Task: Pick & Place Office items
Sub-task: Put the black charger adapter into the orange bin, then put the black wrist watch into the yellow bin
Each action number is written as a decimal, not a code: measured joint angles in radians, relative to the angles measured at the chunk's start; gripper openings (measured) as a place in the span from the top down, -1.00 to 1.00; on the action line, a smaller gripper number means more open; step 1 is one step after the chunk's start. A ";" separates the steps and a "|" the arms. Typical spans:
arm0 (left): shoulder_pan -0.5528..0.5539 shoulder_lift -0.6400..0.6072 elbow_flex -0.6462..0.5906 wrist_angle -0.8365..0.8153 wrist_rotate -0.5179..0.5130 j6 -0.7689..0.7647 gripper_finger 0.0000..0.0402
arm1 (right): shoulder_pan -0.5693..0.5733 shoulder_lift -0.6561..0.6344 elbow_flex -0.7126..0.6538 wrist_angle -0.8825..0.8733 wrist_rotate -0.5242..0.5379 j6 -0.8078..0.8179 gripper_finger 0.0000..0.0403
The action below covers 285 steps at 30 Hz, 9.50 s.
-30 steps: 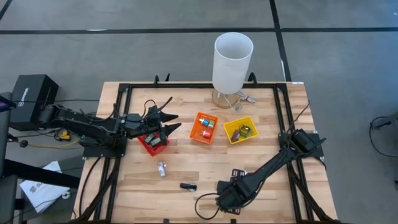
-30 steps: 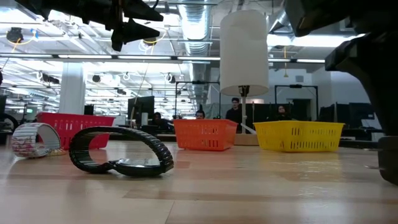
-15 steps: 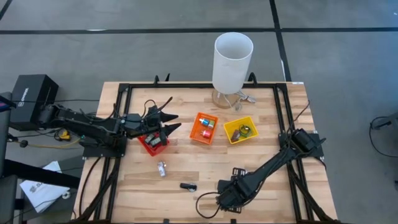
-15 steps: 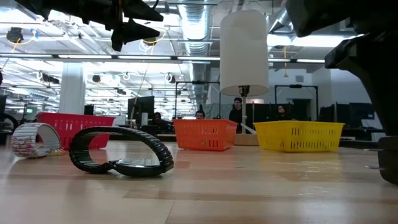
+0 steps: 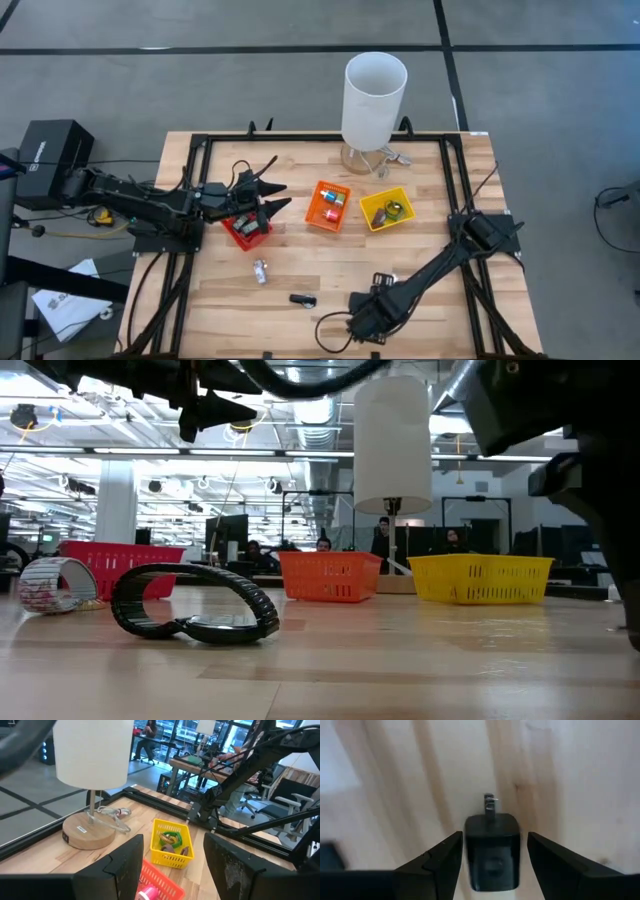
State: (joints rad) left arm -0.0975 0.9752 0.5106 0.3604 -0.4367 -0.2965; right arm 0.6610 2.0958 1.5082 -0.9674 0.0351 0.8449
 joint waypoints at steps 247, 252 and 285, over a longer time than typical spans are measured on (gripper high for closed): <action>-0.159 0.000 -0.004 -0.052 0.112 -0.112 -0.02 | -0.573 -0.621 -0.366 -0.022 0.149 -0.788 0.93; -0.159 0.000 -0.004 -0.052 0.112 -0.112 -0.02 | -0.643 -0.668 -0.531 0.108 0.149 -0.762 0.94; -0.158 0.000 -0.004 -0.045 0.112 -0.112 -0.02 | -0.742 -0.668 -0.652 0.174 0.166 -0.541 0.48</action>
State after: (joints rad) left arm -0.2558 0.9753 0.5068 0.3157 -0.3244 -0.4084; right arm -0.0807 1.4277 0.8558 -0.7930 0.2014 0.3043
